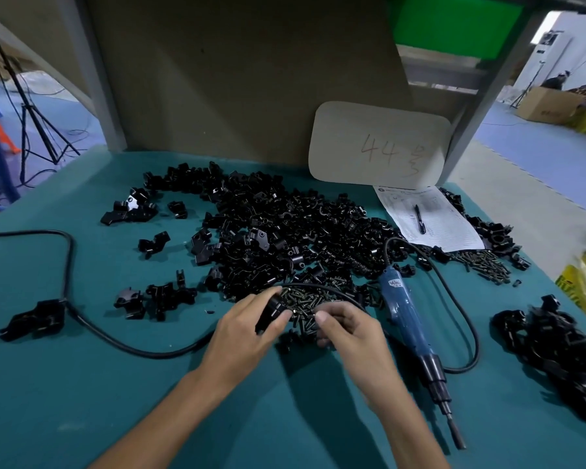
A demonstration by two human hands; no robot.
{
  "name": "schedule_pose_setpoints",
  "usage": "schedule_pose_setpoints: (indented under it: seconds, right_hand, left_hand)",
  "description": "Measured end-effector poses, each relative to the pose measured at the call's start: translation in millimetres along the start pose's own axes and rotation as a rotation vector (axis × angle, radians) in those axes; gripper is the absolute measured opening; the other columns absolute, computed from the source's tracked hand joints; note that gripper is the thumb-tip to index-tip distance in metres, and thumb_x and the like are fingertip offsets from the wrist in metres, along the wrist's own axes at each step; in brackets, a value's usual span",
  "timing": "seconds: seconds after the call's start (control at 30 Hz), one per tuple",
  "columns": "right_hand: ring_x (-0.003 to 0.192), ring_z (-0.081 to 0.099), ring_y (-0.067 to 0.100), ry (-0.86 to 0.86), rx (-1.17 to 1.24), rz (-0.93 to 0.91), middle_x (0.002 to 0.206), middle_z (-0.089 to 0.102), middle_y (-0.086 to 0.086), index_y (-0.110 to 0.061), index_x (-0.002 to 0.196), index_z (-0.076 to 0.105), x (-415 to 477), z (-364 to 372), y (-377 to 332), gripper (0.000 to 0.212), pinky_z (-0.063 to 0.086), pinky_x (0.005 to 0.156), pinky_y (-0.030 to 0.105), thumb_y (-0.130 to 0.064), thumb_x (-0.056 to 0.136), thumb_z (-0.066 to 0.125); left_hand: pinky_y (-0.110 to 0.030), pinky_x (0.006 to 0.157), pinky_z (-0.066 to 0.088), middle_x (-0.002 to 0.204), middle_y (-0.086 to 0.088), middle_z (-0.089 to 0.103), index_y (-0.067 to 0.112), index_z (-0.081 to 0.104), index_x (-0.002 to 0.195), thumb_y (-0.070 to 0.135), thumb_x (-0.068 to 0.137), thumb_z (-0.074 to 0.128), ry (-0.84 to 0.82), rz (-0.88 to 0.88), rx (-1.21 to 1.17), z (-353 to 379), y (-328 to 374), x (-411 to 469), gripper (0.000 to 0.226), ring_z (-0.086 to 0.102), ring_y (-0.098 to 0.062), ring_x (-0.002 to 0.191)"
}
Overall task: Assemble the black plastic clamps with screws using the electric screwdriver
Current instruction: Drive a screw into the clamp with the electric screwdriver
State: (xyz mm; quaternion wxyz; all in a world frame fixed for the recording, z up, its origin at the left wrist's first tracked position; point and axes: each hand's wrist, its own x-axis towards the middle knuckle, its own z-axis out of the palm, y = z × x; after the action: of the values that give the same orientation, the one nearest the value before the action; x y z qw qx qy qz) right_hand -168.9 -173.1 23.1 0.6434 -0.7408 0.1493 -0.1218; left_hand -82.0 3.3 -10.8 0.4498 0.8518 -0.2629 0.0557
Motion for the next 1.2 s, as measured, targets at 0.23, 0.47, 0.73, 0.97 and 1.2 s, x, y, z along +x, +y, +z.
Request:
schedule_pose_setpoints:
  seconds: [0.23,0.47,0.73,0.97,1.2]
  right_hand:
    - [0.083,0.070,0.015,-0.138,0.090,-0.036,0.091,0.076,0.003,-0.013,0.107,0.077,14,5,-11,0.016,0.058,0.078,0.028,-0.008,0.100,0.064]
    - [0.089,0.074,0.016,-0.232,0.040,-0.046,0.100,0.078,0.003,-0.019,0.106,0.080,21,5,-11,0.019,0.058,0.078,0.026,-0.009,0.100,0.065]
    - [0.092,0.074,0.016,-0.257,-0.047,-0.114,0.103,0.078,-0.002,-0.023,0.106,0.079,29,-1,-16,0.020,0.059,0.080,0.026,-0.010,0.099,0.066]
    - [0.094,0.074,0.019,-0.288,-0.190,-0.136,0.102,0.078,-0.003,-0.022,0.110,0.079,29,2,-12,0.021,0.060,0.086,0.036,-0.010,0.099,0.066]
    - [0.087,0.073,0.012,-0.294,-0.175,-0.071,0.093,0.077,-0.003,-0.024,0.107,0.077,30,4,-15,0.017,0.059,0.079,0.029,-0.012,0.098,0.069]
  left_hand:
    - [-0.013,0.091,0.041,0.120,0.011,0.062,0.022,0.054,0.143,0.059,0.094,0.046,-0.077,0.098,0.063,0,1,-2,0.062,0.053,-0.002,0.107]
    - [-0.009,0.094,0.038,0.120,0.010,0.063,0.018,0.054,0.144,0.058,0.096,0.045,-0.073,0.136,0.076,1,-1,-2,0.063,0.051,0.000,0.107]
    - [-0.015,0.099,0.040,0.129,0.009,0.062,0.021,0.053,0.144,0.058,0.098,0.046,-0.044,0.137,0.063,3,-4,-2,0.059,0.054,-0.003,0.117]
    - [-0.028,0.094,0.050,0.121,0.006,0.065,0.019,0.053,0.144,0.051,0.097,0.051,-0.074,0.178,0.096,4,-2,-1,0.056,0.058,-0.008,0.109]
    - [-0.023,0.089,0.050,0.120,0.006,0.065,0.018,0.054,0.142,0.051,0.098,0.050,-0.045,0.188,0.112,3,-2,-2,0.056,0.058,-0.008,0.106]
